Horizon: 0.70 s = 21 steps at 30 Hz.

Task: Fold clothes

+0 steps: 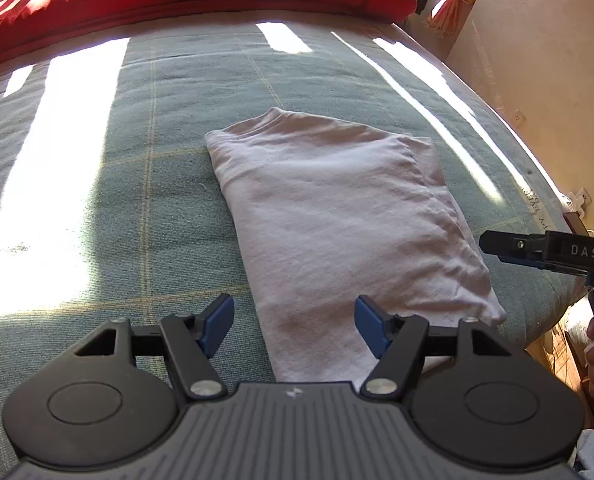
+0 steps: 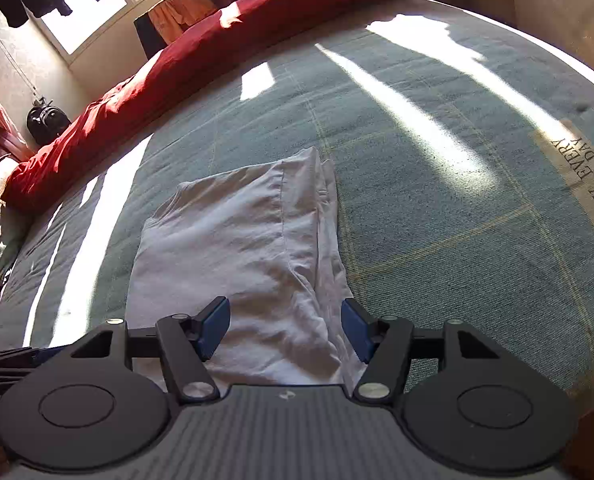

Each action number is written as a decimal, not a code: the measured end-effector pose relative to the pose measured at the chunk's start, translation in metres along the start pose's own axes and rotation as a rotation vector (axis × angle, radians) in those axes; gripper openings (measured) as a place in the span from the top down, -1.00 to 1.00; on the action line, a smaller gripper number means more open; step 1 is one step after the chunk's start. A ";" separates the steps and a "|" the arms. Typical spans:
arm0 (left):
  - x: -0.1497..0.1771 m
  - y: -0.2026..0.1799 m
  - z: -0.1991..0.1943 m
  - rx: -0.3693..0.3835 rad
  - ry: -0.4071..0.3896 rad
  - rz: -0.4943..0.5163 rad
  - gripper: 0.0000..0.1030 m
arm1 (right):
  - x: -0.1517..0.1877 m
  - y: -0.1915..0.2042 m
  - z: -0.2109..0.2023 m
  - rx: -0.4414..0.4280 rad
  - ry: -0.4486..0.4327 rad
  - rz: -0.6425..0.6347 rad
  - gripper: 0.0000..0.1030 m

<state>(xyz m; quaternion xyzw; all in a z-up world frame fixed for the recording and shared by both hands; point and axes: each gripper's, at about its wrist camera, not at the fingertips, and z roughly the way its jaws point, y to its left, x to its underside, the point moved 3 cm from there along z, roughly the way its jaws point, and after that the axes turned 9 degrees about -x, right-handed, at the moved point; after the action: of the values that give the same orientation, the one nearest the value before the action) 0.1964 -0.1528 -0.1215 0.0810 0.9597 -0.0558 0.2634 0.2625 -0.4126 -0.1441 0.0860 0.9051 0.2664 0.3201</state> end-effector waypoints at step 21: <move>-0.025 0.028 0.051 0.094 0.093 -0.271 -0.33 | -0.025 -0.055 0.038 -0.156 0.013 0.119 -0.54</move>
<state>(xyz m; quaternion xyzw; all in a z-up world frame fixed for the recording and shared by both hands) 0.2480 -0.1360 -0.1543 -0.0347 0.9693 -0.1317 0.2045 0.3066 -0.4510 -0.1844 0.1126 0.8769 0.3553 0.3036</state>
